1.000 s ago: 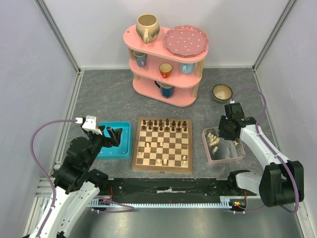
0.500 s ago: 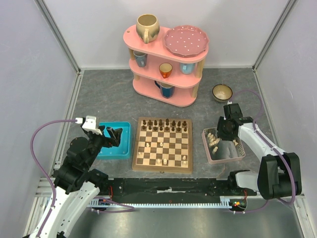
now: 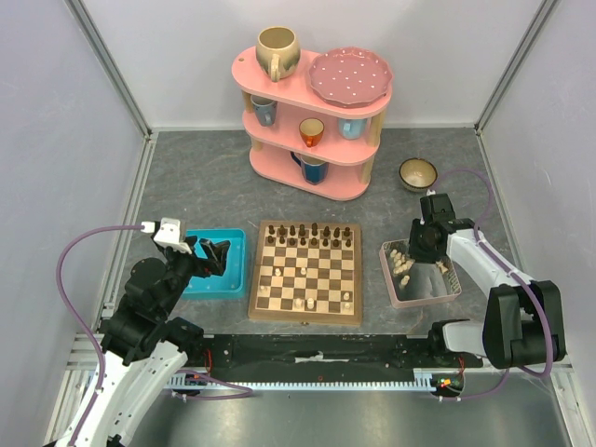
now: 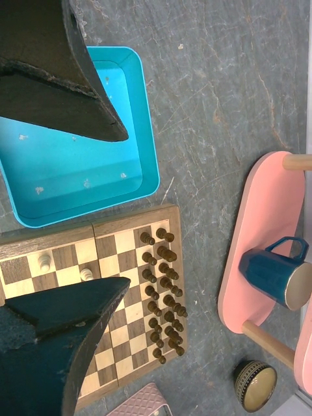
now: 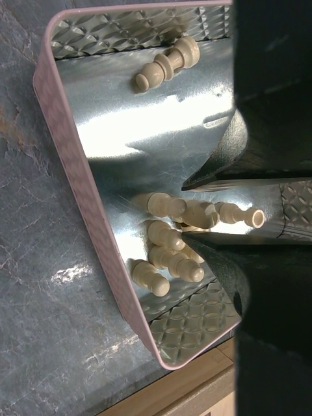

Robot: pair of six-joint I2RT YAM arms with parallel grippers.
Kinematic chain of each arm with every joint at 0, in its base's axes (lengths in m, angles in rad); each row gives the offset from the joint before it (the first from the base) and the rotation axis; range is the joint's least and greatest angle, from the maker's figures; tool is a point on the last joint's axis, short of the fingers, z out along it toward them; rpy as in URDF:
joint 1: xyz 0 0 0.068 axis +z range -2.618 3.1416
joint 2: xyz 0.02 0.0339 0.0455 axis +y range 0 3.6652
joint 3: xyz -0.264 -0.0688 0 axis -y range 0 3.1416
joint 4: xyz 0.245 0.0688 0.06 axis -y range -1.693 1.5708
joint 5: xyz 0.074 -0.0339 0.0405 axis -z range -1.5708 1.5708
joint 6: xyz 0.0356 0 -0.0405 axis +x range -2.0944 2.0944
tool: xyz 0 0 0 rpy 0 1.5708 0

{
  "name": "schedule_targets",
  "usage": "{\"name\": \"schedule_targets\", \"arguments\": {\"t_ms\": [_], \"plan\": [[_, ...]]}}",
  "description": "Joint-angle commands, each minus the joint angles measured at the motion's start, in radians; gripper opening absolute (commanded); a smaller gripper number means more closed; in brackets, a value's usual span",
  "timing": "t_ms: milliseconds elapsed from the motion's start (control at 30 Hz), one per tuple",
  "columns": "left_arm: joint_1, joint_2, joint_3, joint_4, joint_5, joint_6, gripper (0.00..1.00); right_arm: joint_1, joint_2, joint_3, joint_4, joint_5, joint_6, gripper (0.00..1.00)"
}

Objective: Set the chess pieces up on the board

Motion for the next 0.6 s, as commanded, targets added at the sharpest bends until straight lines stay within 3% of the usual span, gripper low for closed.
{"name": "schedule_targets", "arguments": {"t_ms": [0, 267, 567], "plan": [[0.002, -0.012, -0.002, 0.038, 0.004, -0.004, 0.90, -0.005, 0.002, -0.011, 0.020, -0.016, -0.015, 0.38], [0.002, -0.012, -0.002, 0.035, 0.002, -0.004, 0.90, -0.007, -0.004, -0.022, 0.012, -0.048, -0.009, 0.38], [0.002, -0.013, -0.004, 0.040, 0.004, -0.004, 0.90, -0.007, -0.008, -0.017, 0.009, -0.039, -0.009, 0.25]]}}
